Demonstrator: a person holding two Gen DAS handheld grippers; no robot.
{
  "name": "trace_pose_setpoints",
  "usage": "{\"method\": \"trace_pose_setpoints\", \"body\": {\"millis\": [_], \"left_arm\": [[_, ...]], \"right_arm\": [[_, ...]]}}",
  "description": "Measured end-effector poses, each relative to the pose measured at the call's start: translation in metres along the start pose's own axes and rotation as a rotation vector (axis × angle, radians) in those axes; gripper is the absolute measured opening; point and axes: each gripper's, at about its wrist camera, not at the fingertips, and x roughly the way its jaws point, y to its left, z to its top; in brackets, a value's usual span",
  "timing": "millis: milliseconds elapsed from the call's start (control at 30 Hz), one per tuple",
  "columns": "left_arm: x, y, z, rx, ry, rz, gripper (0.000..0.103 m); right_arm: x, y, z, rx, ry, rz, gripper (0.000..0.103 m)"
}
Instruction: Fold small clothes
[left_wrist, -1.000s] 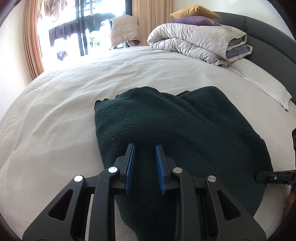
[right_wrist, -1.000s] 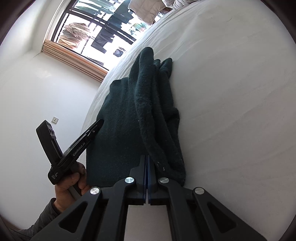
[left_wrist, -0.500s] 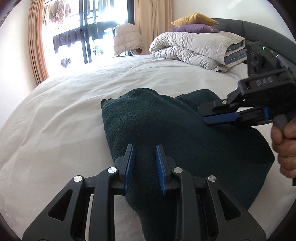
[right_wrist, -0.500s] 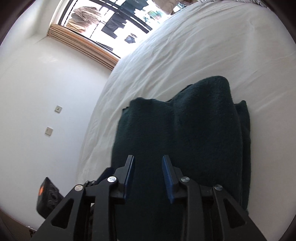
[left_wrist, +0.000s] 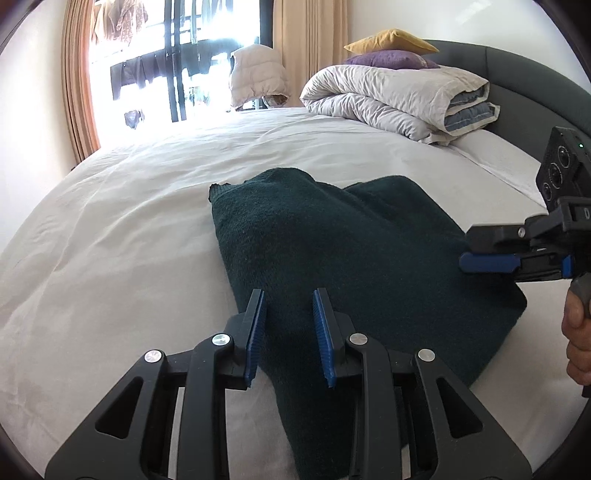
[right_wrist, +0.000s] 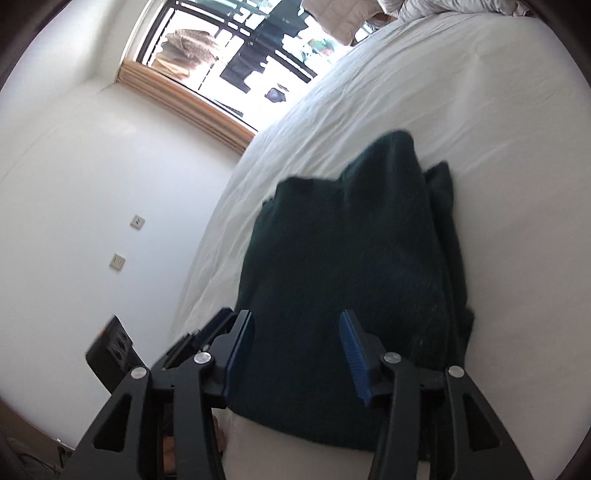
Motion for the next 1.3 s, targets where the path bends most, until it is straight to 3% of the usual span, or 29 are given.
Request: {"method": "trace_pose_setpoints", "body": {"millis": [100, 333, 500, 600, 633, 667, 767, 900, 1000, 1200, 1300], "left_arm": [[-0.005, -0.004, -0.009, 0.015, 0.018, 0.005, 0.026], [-0.009, 0.0, -0.022, -0.005, 0.079, -0.02, 0.03], [-0.032, 0.028, -0.012, -0.166, 0.098, -0.053, 0.032], [-0.04, 0.052, 0.007, -0.29, 0.066, -0.075, 0.091], [-0.04, 0.057, 0.012, -0.311, 0.055, -0.079, 0.095], [-0.034, 0.059, 0.019, -0.31, 0.065, -0.079, 0.095], [0.003, 0.045, 0.033, -0.22, 0.198, -0.095, 0.095], [0.038, 0.03, 0.033, -0.192, 0.327, -0.103, 0.091], [0.049, 0.024, 0.028, -0.22, 0.354, -0.142, 0.076], [0.049, 0.017, 0.028, -0.183, 0.351, -0.128, 0.064], [0.048, 0.013, 0.028, -0.164, 0.34, -0.117, 0.058]], "right_arm": [[-0.007, -0.014, -0.014, 0.039, -0.032, 0.021, 0.042], [-0.06, -0.038, -0.035, 0.08, -0.091, 0.003, 0.043], [-0.094, -0.044, -0.012, 0.105, -0.201, 0.015, 0.069], [-0.078, -0.053, 0.012, 0.14, -0.156, -0.004, 0.071], [-0.068, -0.055, 0.021, 0.15, -0.132, -0.001, 0.071], [-0.055, -0.058, 0.028, 0.171, -0.102, -0.003, 0.071], [-0.022, -0.071, 0.041, 0.22, -0.016, -0.064, 0.069], [-0.004, -0.066, 0.051, 0.203, -0.001, -0.078, 0.067], [0.007, -0.06, 0.057, 0.178, 0.02, -0.091, 0.067], [0.016, -0.053, 0.056, 0.106, 0.046, -0.153, 0.041], [0.015, -0.047, 0.053, 0.08, 0.027, -0.172, 0.034]]}}
